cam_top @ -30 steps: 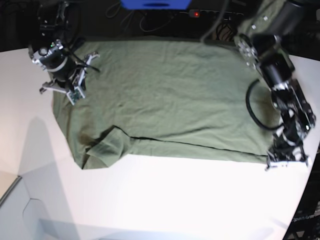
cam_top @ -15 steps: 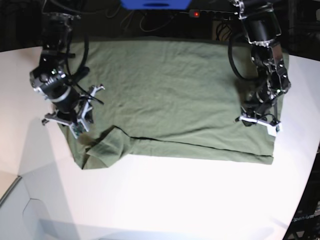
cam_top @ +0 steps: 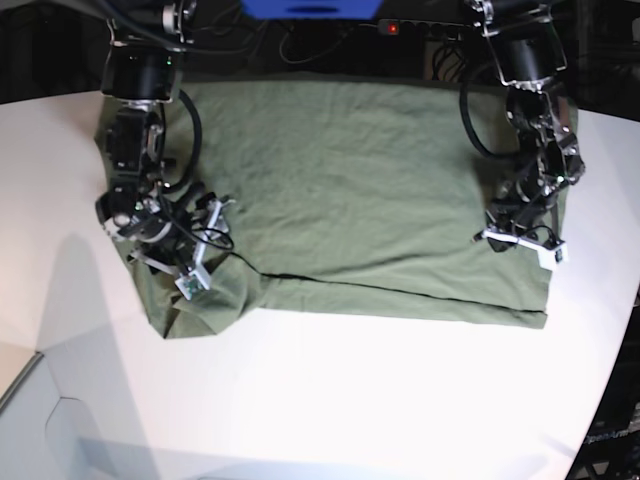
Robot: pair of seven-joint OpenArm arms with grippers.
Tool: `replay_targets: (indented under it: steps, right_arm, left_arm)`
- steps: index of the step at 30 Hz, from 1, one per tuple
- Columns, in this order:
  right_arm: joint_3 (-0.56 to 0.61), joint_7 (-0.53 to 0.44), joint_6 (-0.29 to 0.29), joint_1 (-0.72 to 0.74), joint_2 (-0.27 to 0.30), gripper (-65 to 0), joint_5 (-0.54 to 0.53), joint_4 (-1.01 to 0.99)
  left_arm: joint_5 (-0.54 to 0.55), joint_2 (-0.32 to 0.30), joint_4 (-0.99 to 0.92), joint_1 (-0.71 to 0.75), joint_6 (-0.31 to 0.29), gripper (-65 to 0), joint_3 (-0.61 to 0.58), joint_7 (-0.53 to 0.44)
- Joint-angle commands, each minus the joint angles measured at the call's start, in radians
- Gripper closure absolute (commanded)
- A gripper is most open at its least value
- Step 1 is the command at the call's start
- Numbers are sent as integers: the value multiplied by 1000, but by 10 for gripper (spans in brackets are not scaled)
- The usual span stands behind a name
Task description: Layout the t-shirt on the table in an organized manner, then fold the t-shirt properly
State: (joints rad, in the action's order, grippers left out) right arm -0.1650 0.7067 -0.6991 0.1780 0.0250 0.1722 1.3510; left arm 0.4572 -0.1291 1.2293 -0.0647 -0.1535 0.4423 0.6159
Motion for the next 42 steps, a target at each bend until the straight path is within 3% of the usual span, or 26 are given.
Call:
replay_targets:
  steps: [1,18,21,27,30,42]
  right_arm:
    - [-1,-20,1,28,3,-410,-12,12]
    - [-1,-22,1,147,-15,-405,-13,-130]
    - [-1,-48,1,148,-30,-332,-13,-124]
    - [23,-111,1,167,-44,-122,-13,-155]
    - [23,-111,1,188,-44,-56,-13,-160]
    - [15,-163,1,381,-41,-11,-12,-321]
  left_arm:
    - [-2,-5,11,-14,5,-1,-1,3]
    - [-2,-4,11,-13,9,-1,-3,2]
    - [-2,-4,11,-13,9,-1,-3,2]
    - [-2,-4,10,-13,9,-1,-1,2]
    - [-2,-4,10,-10,9,-1,-3,2]
    - [-2,-8,13,19,9,-1,0,5]
